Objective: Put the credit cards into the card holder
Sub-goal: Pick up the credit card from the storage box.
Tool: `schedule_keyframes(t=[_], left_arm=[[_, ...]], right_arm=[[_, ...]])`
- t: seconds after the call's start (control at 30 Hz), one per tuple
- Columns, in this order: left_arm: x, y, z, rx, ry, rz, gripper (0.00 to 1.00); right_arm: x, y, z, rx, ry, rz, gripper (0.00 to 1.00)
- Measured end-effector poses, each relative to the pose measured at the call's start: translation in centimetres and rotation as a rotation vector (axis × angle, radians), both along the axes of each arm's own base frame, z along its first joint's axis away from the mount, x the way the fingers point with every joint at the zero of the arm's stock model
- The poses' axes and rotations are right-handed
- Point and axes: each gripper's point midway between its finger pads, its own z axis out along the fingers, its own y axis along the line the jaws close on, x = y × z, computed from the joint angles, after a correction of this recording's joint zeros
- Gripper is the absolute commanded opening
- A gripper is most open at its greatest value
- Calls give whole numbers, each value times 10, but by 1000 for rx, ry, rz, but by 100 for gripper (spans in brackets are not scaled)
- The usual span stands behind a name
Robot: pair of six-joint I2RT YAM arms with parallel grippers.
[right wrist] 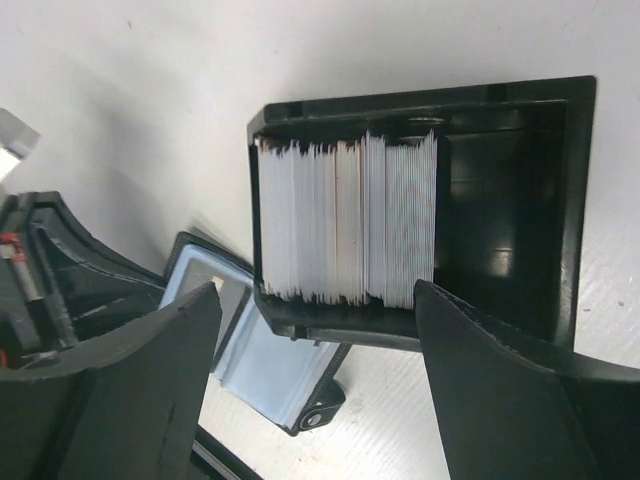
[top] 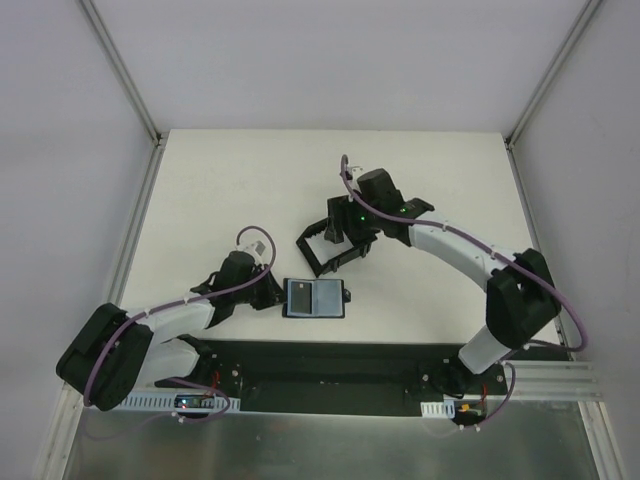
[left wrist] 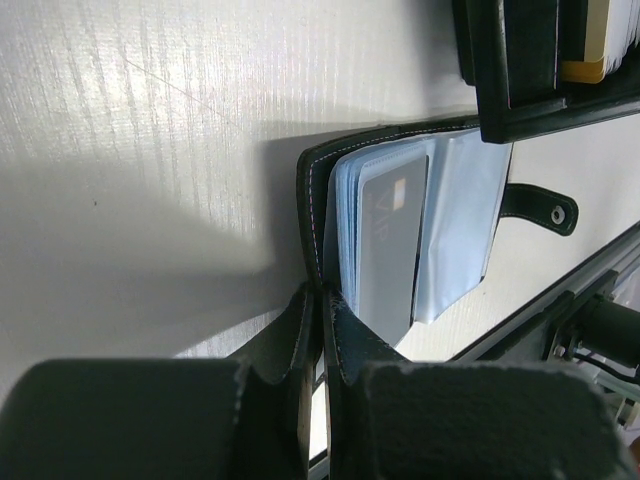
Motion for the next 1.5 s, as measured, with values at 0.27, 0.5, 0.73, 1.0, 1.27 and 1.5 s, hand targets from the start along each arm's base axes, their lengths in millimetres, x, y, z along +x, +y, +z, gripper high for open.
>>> schedule_keyframes(t=[0.27, 0.5, 0.73, 1.0, 1.27, 1.5], left_arm=[[1, 0, 0, 6, -2, -6, 0], [2, -1, 0, 8, 0, -8, 0], [4, -2, 0, 12, 4, -10, 0], [4, -4, 0, 11, 10, -16, 0], [5, -4, 0, 13, 9, -20, 0], [5, -4, -1, 15, 6, -23, 0]], right_arm=[[3, 0, -43, -111, 98, 64, 92], [17, -5, -54, -122, 115, 58, 99], [25, -2, -67, -121, 149, 63, 96], [20, 8, -85, -106, 217, 95, 99], [23, 7, -81, -60, 242, 79, 76], [26, 5, -72, 13, 264, 59, 71]])
